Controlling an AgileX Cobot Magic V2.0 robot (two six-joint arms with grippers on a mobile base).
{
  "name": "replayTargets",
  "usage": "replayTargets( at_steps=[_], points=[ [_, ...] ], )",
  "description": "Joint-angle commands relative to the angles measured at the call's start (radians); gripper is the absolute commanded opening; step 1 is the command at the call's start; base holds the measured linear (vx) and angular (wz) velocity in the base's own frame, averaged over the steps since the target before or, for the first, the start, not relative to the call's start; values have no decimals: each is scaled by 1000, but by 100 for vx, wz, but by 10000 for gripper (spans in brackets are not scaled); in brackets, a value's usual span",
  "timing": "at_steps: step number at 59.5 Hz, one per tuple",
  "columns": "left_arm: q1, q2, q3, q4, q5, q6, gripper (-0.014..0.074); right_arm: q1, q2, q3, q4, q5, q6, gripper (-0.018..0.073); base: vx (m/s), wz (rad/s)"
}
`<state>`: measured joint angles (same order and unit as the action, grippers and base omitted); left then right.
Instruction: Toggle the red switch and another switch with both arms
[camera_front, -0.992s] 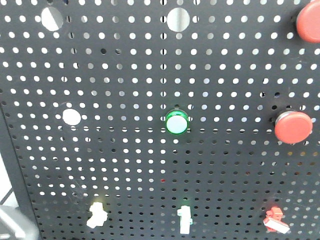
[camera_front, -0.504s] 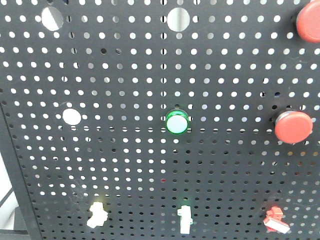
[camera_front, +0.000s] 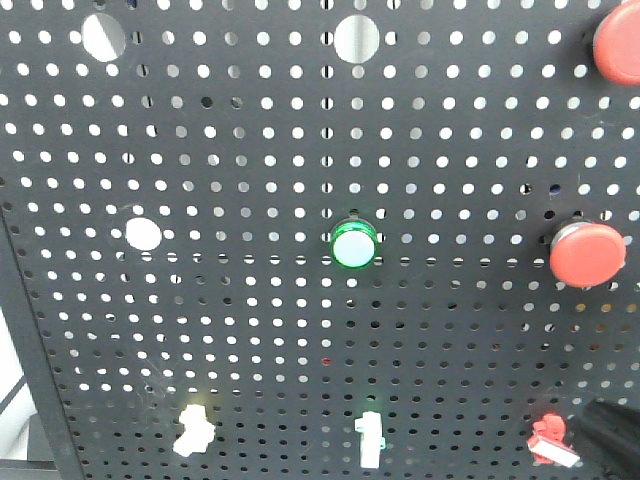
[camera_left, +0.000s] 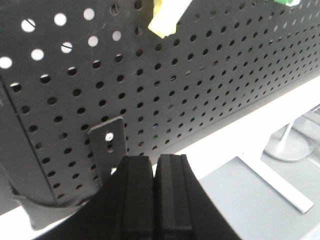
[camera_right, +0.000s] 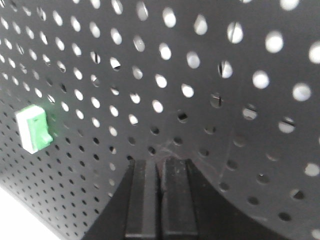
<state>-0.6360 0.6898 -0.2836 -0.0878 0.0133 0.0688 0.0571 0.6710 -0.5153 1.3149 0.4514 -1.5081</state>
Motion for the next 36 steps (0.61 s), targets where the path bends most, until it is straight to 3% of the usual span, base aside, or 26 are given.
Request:
replayTargets(
  at_steps=[1, 10, 26, 36],
  points=[
    [-5, -2, -27, 0, -94, 7, 3, 1, 27, -35, 52, -8, -15, -6, 0, 0],
    [-5, -2, -27, -1, -94, 8, 3, 1, 80, -36, 103, 58, -60, -6, 0, 0],
    [-5, -2, -27, -1, -79, 10, 3, 1, 104, -36, 199, 58, -94, -6, 0, 0],
    [-5, -2, -27, -1, -91, 10, 3, 1, 105, -35, 208, 78, -119, -6, 0, 0]
  ],
)
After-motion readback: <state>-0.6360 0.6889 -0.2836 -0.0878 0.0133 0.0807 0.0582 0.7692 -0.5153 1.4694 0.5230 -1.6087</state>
